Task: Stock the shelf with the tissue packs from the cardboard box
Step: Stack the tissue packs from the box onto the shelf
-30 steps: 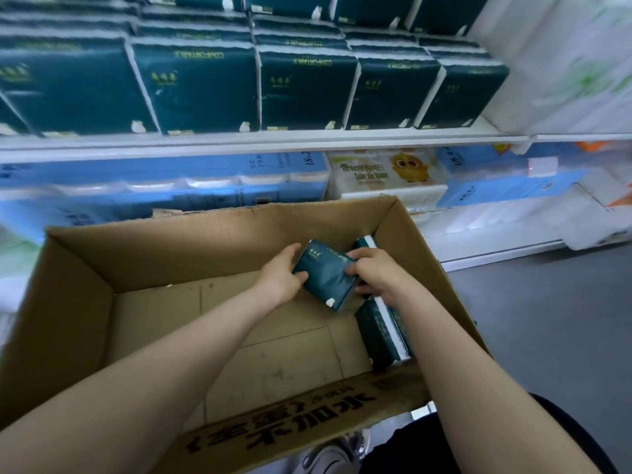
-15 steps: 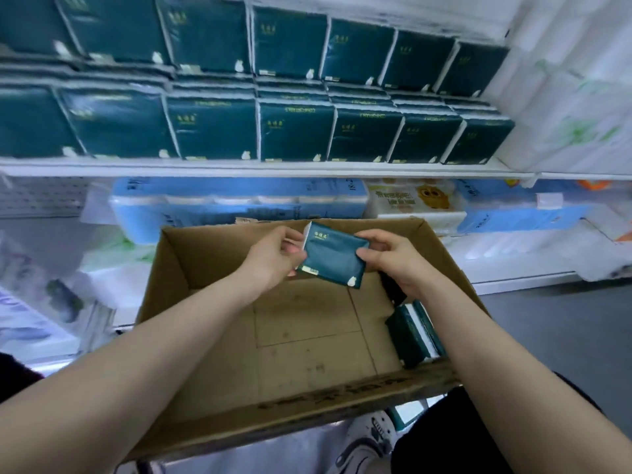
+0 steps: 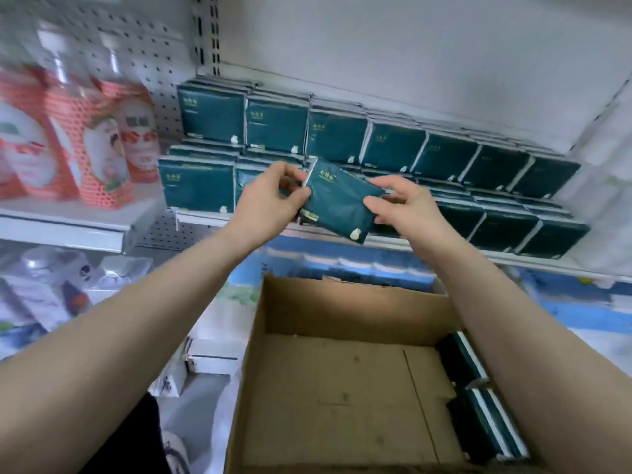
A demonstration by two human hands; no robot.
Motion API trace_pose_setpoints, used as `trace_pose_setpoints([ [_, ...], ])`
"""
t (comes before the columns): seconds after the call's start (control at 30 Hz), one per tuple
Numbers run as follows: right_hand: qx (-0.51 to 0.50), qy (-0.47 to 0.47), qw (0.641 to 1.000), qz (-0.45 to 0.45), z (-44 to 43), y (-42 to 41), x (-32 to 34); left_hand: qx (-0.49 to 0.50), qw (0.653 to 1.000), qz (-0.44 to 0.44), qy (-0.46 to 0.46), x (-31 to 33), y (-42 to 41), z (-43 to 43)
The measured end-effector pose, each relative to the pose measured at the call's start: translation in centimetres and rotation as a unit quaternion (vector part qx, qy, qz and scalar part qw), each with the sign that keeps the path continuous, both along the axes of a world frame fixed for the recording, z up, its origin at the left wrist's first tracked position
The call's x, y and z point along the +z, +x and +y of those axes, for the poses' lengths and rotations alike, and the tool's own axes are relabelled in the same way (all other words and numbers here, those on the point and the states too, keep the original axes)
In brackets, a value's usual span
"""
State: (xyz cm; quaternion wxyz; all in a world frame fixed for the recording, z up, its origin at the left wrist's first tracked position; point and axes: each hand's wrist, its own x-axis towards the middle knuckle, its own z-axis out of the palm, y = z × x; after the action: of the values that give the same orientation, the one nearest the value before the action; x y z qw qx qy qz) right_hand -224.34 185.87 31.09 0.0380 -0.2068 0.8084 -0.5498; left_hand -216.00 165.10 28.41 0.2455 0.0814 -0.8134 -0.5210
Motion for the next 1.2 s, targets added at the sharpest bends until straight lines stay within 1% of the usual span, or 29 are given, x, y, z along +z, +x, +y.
trace_pose_setpoints([
  [0.27,0.030,-0.021,0.993,0.113,-12.3,-1.4,3.9,0.131,0.988,0.074,0.022,3.0,0.0,-9.3],
  [0.43,0.040,-0.002,0.984,0.173,-18.2,-2.3,4.2,0.168,0.984,0.066,0.002,3.7,0.1,-13.2],
  [0.57,0.041,0.014,0.980,0.193,-21.4,-2.9,3.7,0.179,0.983,0.048,-0.010,3.1,-0.1,-15.2],
  [0.67,0.035,0.014,0.978,0.206,-23.3,-3.6,3.5,0.182,0.982,0.044,0.000,2.9,-0.8,-16.4],
  [0.83,0.035,0.009,0.972,0.233,-25.3,-5.2,3.1,0.201,0.978,0.010,-0.047,2.5,-2.2,-17.2],
  [1.0,0.033,0.040,0.970,0.237,-25.9,-6.3,1.5,0.212,0.974,-0.031,-0.075,1.7,-3.0,-17.6],
  [1.2,0.024,0.028,0.969,0.244,-25.6,-5.8,1.4,0.217,0.970,-0.040,-0.104,1.6,-3.1,-17.3],
])
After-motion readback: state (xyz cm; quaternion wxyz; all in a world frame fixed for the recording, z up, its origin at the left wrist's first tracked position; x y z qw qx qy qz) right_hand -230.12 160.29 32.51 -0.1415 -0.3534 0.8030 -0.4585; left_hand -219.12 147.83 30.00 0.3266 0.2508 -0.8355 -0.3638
